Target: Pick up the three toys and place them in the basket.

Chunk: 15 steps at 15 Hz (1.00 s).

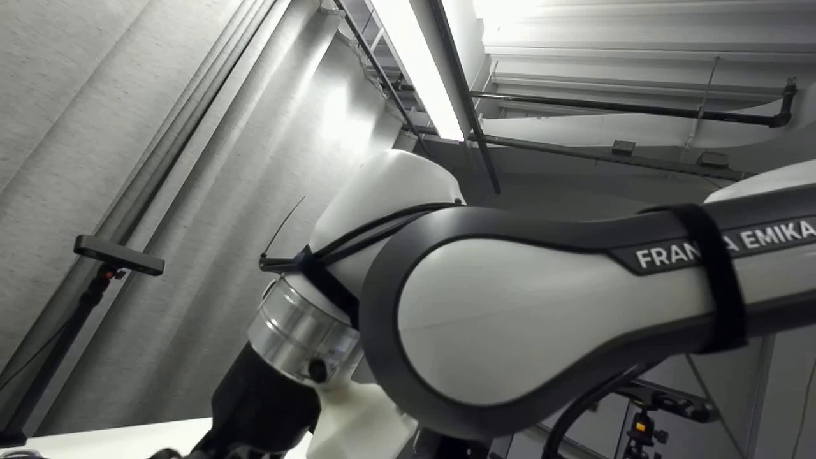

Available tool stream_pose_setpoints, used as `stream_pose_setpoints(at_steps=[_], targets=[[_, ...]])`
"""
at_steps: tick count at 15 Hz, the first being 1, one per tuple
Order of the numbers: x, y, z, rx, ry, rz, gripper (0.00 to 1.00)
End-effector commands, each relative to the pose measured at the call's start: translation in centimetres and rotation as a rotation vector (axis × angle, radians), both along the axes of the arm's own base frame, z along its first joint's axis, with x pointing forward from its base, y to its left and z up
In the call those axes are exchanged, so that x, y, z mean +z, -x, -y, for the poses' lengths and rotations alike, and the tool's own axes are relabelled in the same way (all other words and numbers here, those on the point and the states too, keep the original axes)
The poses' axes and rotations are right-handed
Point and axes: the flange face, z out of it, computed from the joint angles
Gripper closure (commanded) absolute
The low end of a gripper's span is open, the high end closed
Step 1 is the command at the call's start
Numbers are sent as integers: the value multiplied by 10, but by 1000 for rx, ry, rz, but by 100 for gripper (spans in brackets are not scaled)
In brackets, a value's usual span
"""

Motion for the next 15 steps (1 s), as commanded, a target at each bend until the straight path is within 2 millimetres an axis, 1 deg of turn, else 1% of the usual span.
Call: stream_pose_setpoints(at_steps=[1,3,7,11,15], targets=[[-1,0,2,-9,-1,-6,0],[-8,0,7,-30,12,-16,0],[-33,7,20,-104,30,-81,0],[-65,17,35,-213,54,-131,0],[-104,26,60,-377,96,-171,0]])
